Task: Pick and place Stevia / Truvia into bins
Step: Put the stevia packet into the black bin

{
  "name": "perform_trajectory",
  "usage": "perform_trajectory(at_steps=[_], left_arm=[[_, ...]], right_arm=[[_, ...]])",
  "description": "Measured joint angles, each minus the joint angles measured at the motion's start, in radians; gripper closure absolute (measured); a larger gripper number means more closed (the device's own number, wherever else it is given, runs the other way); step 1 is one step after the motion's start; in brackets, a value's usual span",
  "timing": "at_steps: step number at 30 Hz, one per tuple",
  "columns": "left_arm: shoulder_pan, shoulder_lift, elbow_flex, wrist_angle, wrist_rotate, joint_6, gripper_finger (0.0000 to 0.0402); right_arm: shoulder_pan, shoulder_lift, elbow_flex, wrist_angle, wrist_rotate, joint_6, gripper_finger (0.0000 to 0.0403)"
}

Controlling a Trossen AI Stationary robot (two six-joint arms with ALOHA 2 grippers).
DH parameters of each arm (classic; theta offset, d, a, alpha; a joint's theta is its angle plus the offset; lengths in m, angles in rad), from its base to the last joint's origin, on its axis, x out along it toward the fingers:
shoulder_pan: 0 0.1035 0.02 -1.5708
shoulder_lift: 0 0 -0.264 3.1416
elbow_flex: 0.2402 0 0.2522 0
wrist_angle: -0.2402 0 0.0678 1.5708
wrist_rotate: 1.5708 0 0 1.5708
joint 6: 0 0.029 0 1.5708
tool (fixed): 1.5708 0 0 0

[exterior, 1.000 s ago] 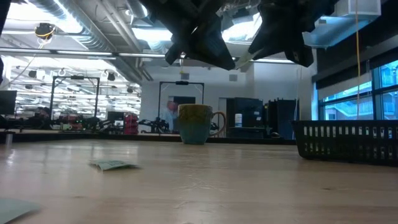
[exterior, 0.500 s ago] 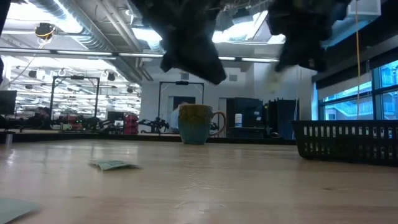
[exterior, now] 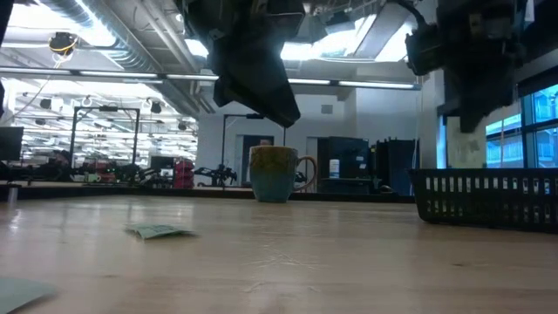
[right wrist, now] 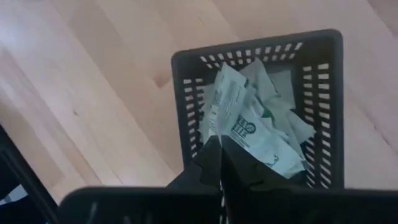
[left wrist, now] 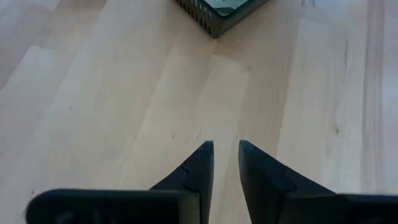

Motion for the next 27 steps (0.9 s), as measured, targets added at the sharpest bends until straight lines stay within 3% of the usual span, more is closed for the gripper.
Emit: perform_trajectory(at_steps=[12, 16, 24, 27], left_arm=[[-0.021, 0.0, 0.0, -0.028, 0.09, -0.002, 0.0334], [-0.036, 0.0, 0.0, -0.068, 0.17, 0.039, 0.0335], [-0.082, 0.001, -0.046, -0.146, 0.197, 0.102, 0.0318], [-0.099, 0.001, -0.075, -0.144, 0.192, 0.148, 0.0317]], right_arm=[[0.0, 0.001, -0.09, 0.026, -0.022, 0.003, 0.0401], [0.0, 0.001, -0.109, 0.032, -0.023, -0.001, 0.0391], [0.0, 0.001, -0.109, 0.03, -0.011, -0.004, 0.0349], [0.0, 0.001, -0.109, 0.025, 0.042, 0.002, 0.0321]])
